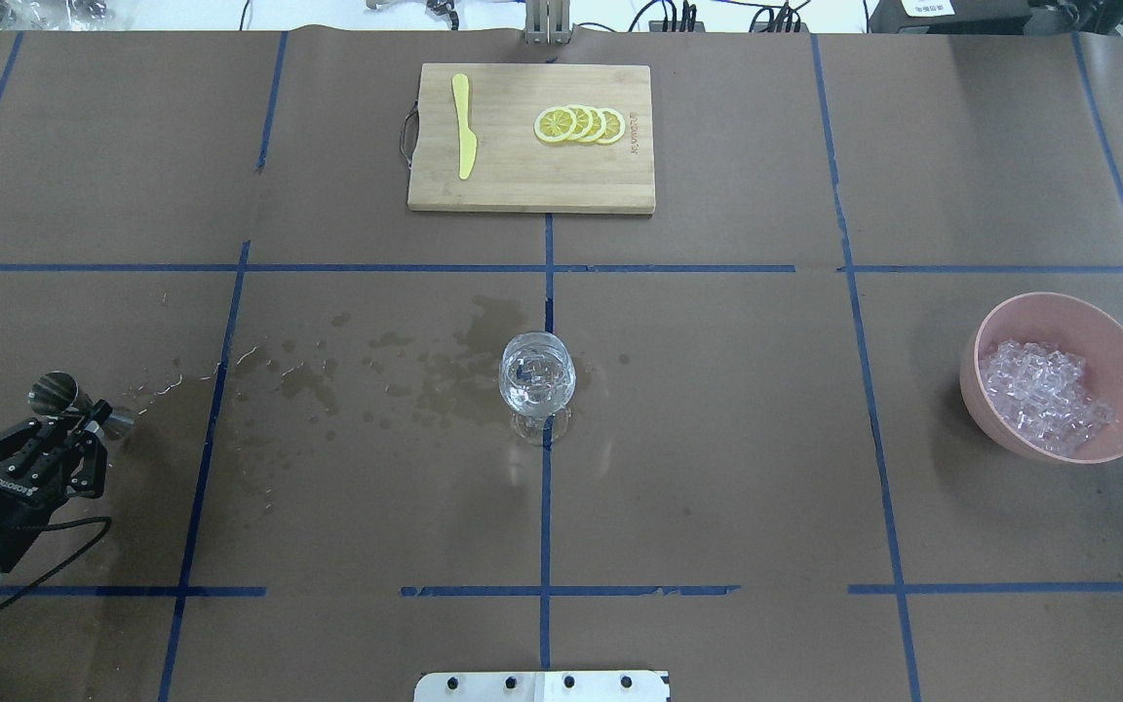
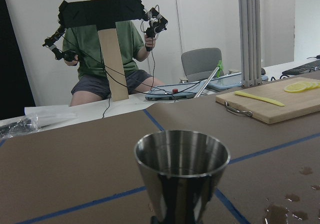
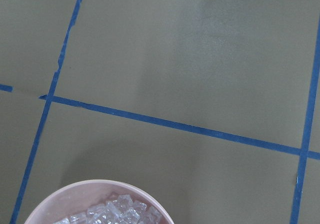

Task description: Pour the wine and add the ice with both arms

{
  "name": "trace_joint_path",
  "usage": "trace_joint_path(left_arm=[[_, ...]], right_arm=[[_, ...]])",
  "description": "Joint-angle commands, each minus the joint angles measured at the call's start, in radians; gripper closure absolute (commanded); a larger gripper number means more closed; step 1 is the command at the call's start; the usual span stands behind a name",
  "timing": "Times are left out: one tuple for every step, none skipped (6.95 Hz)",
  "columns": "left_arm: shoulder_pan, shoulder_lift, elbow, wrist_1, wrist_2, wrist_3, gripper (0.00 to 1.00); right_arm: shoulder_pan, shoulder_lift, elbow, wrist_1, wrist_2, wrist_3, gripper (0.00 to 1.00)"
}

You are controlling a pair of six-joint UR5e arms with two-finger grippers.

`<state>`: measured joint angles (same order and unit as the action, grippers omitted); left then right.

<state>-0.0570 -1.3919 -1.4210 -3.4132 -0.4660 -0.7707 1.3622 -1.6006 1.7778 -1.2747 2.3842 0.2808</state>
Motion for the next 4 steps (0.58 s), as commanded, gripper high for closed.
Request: trace_joint_path(left_arm=[[0.028, 0.002, 0.005, 0.011, 0.004, -0.045, 1.00], [0.028, 0.001, 0.004, 0.012, 0.004, -0.044, 1.00], [0.031, 0.001, 0.004, 0.012, 0.003, -0.044, 1.00], [0.037, 0.001, 0.004, 0.012, 0.001, -0.044, 1.00]], right_arm=[[0.000, -0.002, 0.003, 0.000, 0.000, 0.000, 0.00], [0.000, -0.008, 0.006, 0.000, 0.001, 0.000, 0.00], [0.000, -0.008, 0.006, 0.000, 0.001, 0.000, 0.00], [0.000, -0.008, 0.005, -0.002, 0.001, 0.000, 0.00]])
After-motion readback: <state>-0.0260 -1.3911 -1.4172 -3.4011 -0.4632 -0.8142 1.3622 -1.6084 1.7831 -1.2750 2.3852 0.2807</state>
